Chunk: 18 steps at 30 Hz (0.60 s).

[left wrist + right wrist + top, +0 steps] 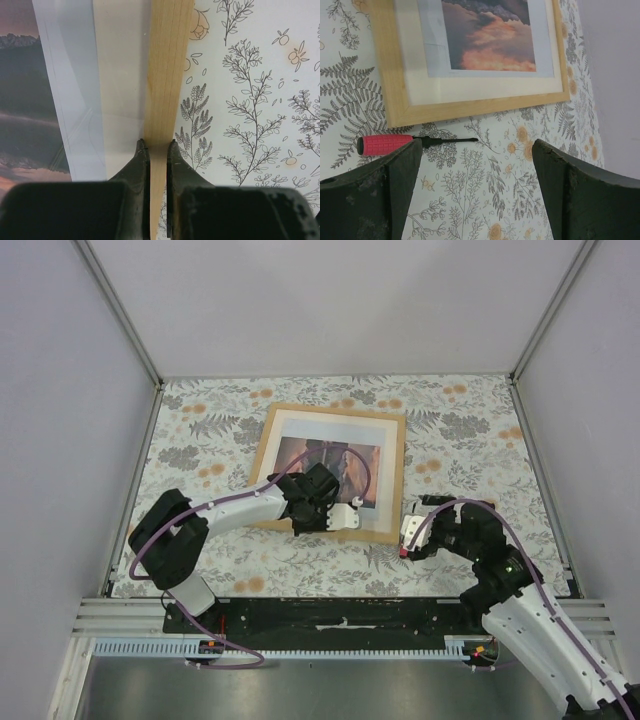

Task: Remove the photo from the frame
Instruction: Turn over the photo frame at the center of the board.

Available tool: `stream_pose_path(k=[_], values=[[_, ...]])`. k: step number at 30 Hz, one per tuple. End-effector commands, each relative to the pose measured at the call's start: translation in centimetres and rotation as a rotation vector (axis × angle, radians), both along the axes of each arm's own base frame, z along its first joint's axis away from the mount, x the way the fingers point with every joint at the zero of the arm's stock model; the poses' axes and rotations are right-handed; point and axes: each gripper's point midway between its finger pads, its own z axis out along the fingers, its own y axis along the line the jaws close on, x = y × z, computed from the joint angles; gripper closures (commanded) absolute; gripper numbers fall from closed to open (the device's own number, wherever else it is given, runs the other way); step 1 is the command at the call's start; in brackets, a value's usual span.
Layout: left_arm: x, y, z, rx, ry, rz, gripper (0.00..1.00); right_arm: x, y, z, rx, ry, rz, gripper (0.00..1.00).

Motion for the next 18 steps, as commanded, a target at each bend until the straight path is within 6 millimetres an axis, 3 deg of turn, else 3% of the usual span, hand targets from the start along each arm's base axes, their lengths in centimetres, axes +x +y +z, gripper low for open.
stream_pose_path(k=[1,18], values=[[0.9,-1.9,3.2,-0.092,-0.013,0.050,0.98,0.4,0.5,0.6,-0.066,-0.042,0.042,0.02],[1.8,-3.0,5.5,-0.132,-0.043,0.052,0.98,-1.4,3.4,-2.2,-0.169,0.034,0.212,0.02]])
